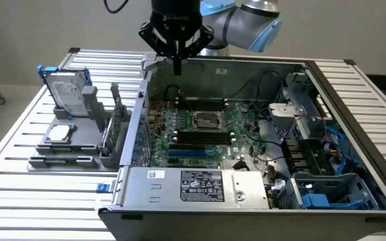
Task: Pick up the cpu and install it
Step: 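Reach for the cpu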
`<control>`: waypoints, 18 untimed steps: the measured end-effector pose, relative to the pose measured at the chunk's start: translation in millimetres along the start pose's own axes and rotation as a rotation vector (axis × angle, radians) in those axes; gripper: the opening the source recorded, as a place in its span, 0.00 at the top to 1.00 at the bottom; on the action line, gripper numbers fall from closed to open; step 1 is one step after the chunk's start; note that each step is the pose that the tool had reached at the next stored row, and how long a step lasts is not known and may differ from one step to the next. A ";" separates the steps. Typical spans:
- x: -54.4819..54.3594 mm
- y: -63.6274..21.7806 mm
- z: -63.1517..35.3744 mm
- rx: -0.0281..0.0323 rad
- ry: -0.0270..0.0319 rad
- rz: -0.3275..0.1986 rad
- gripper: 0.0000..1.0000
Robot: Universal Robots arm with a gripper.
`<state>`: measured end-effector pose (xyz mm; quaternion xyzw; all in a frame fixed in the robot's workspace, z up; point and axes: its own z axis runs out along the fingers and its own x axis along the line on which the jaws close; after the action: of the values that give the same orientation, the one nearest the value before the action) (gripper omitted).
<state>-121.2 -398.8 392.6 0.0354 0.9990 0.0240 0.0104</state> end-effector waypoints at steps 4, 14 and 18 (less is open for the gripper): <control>0.0 0.0 0.0 0.0000 0.0000 0.000 0.89; 10.1 1.8 0.1 -0.0030 0.0062 0.000 0.89; 27.3 3.8 0.6 -0.0070 0.0073 0.001 0.89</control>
<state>-148.1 -393.0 391.6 0.0355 0.9990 0.0276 0.0068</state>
